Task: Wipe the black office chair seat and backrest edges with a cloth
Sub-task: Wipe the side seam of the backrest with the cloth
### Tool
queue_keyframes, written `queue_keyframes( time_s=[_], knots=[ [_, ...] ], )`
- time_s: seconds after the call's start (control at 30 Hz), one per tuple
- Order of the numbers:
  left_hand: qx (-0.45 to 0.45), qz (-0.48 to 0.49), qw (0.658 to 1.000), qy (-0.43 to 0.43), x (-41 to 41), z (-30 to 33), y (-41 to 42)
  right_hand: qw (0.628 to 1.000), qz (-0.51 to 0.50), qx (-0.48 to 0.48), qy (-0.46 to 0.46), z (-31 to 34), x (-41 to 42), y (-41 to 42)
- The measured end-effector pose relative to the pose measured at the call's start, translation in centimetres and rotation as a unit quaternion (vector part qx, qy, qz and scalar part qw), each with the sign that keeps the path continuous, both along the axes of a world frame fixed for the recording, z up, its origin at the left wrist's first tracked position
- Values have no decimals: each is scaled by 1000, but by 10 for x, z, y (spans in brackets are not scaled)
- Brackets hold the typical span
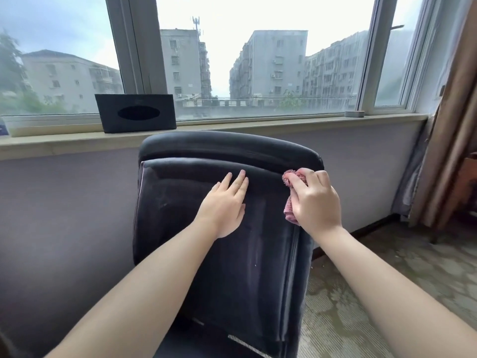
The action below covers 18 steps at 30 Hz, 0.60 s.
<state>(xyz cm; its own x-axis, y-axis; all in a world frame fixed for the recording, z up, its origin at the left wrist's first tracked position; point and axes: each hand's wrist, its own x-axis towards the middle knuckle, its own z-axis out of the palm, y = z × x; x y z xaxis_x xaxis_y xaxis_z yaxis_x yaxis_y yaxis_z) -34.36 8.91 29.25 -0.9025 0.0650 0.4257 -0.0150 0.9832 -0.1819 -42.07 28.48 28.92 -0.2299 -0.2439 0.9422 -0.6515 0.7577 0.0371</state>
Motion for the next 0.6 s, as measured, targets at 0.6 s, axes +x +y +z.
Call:
queue_keyframes(
  time_s=[0.6],
  knots=[
    [548, -223, 790, -164, 61, 32, 63, 781, 178, -420, -427, 35, 73, -14]
  ],
)
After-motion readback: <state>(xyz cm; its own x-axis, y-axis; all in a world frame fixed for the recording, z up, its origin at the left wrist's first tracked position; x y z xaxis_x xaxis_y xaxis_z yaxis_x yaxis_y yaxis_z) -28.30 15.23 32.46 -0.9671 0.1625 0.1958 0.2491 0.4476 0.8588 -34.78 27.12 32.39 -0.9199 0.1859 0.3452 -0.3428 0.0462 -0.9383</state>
